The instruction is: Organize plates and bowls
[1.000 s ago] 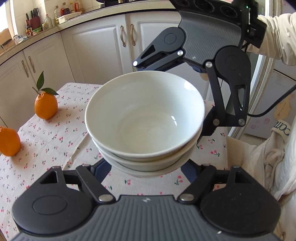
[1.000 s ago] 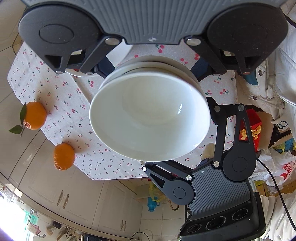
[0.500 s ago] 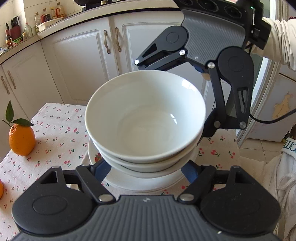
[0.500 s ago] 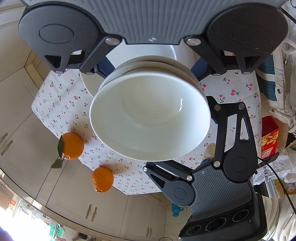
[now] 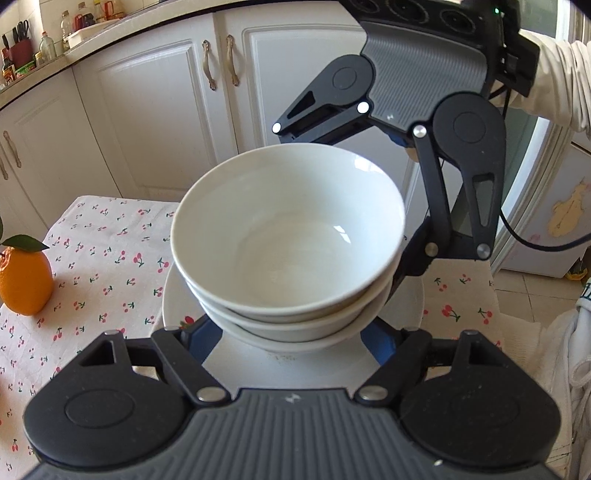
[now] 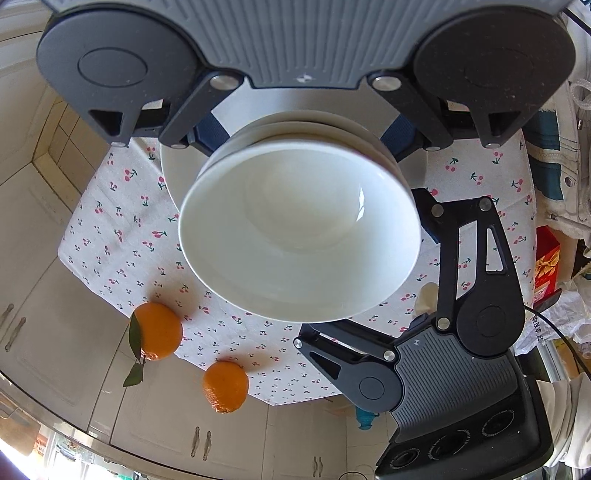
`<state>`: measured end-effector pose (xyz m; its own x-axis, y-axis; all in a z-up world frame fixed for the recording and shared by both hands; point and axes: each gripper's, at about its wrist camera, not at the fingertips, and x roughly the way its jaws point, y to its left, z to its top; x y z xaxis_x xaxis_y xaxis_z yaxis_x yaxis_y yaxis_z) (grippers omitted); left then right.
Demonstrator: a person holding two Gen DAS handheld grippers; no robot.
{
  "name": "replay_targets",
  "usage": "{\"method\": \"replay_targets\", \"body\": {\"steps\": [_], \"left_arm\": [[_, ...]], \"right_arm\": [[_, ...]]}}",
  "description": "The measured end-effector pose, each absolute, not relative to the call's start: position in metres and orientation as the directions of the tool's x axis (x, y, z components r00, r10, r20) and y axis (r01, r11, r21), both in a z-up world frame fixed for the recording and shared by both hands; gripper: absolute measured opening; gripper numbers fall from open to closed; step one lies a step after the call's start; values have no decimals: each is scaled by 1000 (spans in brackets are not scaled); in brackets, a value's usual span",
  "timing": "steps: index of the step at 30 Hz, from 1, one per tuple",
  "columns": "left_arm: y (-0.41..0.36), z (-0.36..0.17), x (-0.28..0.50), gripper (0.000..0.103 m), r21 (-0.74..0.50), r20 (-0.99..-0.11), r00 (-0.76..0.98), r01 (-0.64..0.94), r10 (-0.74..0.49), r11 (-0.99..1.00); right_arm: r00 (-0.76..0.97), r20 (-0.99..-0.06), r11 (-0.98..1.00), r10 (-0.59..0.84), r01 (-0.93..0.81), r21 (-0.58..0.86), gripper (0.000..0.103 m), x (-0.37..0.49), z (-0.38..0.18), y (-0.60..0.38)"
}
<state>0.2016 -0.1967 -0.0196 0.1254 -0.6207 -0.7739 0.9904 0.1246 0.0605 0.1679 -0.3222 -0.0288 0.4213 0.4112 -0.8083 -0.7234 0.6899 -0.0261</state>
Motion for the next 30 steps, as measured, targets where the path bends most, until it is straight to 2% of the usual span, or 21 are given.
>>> {"method": "replay_targets", "body": {"steps": [12, 15, 18, 20, 24, 30], "left_arm": [[-197, -23, 203, 81, 44, -783, 125, 988, -609, 146], [-197, -22, 201, 82, 60, -780, 141, 987, -610, 150], [-198, -21, 194, 85, 107, -779, 179, 982, -601, 153], [-196, -20, 191, 87, 126, -777, 196, 979, -598, 158], [-183, -15, 187, 90, 121, -767, 228, 969, -600, 213], [-151, 2, 170, 95, 136, -718, 362, 911, -595, 390]], "right_arm": [[423, -805, 696, 415, -718, -19, 91, 170, -35, -322], [427, -803, 699, 415, -715, -18, 94, 170, -36, -322], [436, -798, 702, 416, -711, -22, 103, 168, -37, -319], [444, -801, 708, 402, -706, -36, 103, 167, -39, -317], [460, -800, 725, 384, -687, -47, 103, 160, -38, -316], [537, -780, 789, 322, -608, -93, 103, 138, -25, -317]]}}
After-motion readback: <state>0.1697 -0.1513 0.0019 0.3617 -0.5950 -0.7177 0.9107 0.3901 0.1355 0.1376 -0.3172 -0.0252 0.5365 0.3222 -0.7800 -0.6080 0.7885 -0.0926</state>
